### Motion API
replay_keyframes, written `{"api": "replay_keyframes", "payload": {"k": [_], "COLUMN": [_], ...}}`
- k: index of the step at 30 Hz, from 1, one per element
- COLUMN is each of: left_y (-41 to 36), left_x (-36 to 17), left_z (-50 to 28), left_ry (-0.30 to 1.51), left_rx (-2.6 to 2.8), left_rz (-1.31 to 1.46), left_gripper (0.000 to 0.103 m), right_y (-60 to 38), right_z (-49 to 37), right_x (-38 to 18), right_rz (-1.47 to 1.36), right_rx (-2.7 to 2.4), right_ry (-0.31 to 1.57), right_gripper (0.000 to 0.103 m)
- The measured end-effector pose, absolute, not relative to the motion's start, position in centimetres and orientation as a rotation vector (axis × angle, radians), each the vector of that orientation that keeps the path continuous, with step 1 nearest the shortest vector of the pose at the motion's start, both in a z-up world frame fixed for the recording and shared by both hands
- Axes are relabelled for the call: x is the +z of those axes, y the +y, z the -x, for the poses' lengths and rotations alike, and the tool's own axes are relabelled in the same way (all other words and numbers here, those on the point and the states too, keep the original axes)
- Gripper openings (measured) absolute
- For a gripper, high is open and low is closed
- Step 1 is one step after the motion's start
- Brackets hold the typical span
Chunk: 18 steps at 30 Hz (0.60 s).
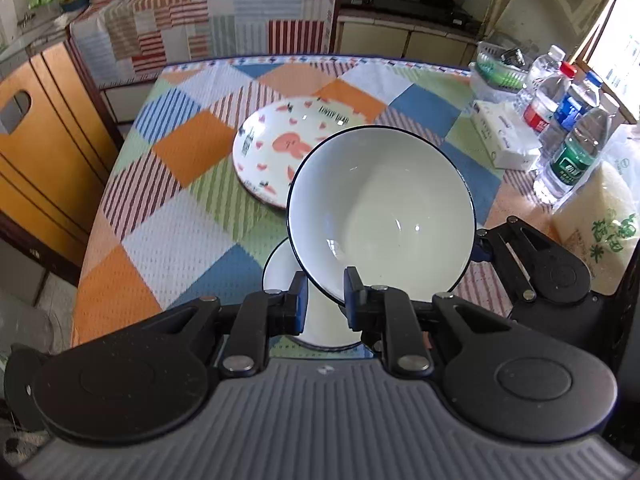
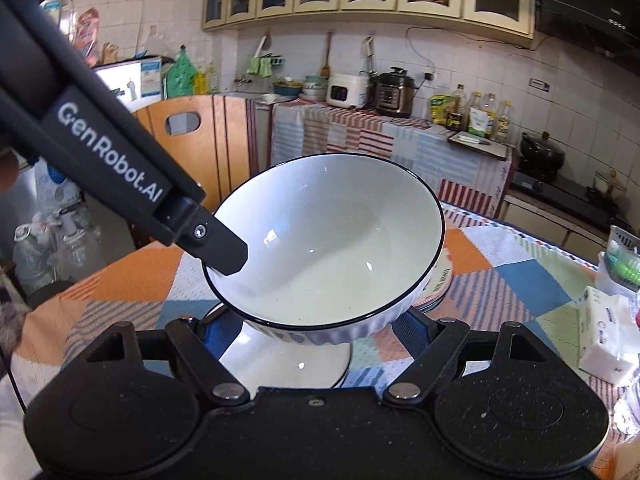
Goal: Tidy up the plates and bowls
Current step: 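Carry the bowl onto the bowl stack and open the left gripper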
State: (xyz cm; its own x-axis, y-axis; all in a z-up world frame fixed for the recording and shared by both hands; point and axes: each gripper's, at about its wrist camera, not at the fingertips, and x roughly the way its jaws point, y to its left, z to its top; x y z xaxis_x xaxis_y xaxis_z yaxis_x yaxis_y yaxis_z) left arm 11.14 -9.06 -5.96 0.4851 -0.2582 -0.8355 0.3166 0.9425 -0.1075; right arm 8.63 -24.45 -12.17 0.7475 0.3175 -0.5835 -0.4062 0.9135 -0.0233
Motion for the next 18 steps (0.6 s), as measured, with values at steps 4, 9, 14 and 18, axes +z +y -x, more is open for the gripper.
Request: {"api": "replay_keyframes", "payload": {"k": [4,9,14,18], "left_y": [-8.1,-7.5,-7.0,-6.9], "left_x": [-7.6,-9.6,-10.1,-10.3], "left_z": [-11.5,-12.3,-12.7,-13.1], "left_ry": [1.045,1.094,1.114,1.134], "left_rx": [-0.334,-0.322,-0.32,-0.325], "left_rz": [-0.06,-0.048,-0.032,-0.022], "left_gripper": [0.017,0.017,0.017,0.017], "right_y": [-23.7,-22.7,-22.0,-21.5], "right_z": [-8.8,-9.0,-9.2,-9.0], "right_x": [-13.3,-15.0,-15.4,-15.1], "right_rz": [0.165,0.192,0.215,0.261], "right_rx": [0.43,0.453,0.459,0.445], "right_ry": [0.644,0.679,0.705,0.725], "right_gripper": [0.084,0.084,0.084,0.084]}}
